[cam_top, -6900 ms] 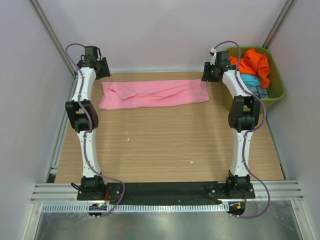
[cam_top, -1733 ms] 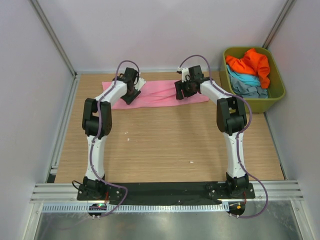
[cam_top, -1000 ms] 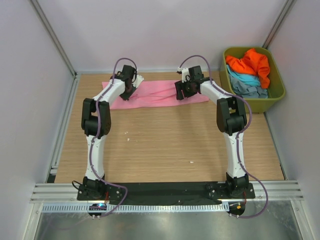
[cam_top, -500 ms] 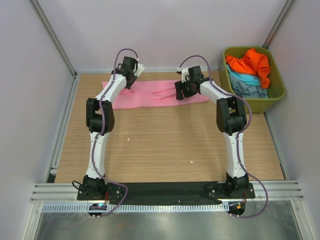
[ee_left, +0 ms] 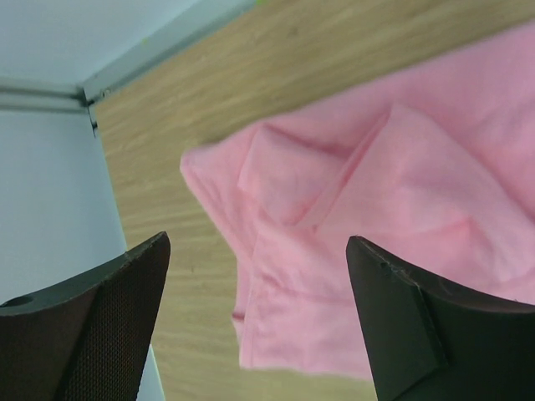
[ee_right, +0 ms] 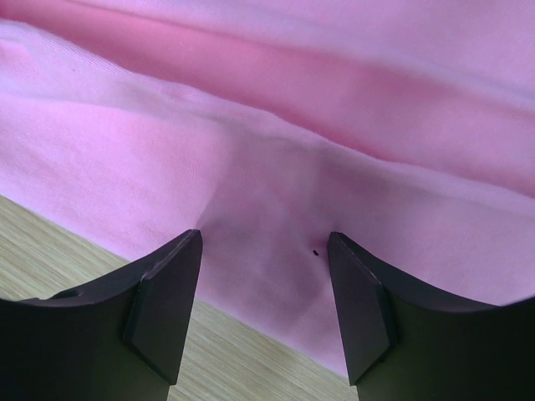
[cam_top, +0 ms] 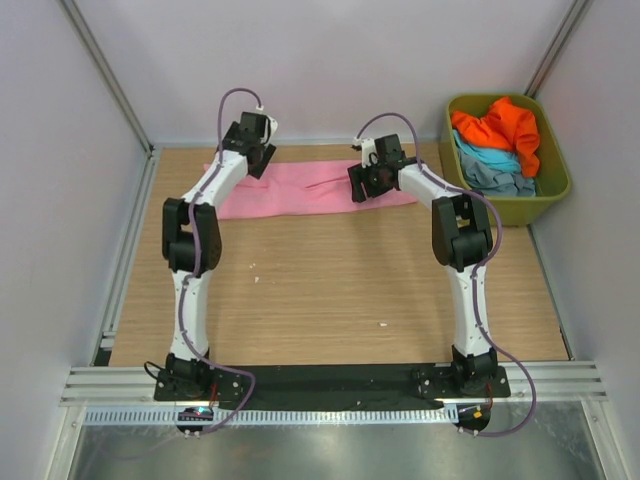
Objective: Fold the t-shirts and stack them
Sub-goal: Fold the tshirt
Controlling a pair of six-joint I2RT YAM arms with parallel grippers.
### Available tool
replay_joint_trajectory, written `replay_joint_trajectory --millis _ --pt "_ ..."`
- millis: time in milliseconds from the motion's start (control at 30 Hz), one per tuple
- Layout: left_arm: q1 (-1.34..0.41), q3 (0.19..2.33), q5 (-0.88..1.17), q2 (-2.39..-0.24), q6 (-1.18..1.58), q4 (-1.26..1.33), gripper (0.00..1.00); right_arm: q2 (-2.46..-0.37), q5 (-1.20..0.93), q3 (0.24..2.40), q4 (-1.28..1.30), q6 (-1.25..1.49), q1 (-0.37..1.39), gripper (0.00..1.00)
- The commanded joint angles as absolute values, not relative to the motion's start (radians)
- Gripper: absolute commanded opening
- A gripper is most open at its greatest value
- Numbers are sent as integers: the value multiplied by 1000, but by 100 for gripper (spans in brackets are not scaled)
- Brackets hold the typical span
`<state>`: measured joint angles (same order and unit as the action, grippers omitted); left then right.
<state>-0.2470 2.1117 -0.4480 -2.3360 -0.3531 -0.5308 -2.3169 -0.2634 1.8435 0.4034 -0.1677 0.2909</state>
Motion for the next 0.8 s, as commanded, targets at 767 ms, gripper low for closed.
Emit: replay_joint_trajectory --millis 767 --pt "-34 2158 345 -2362 77 -818 65 -2261 -222 1838 365 -189 298 68"
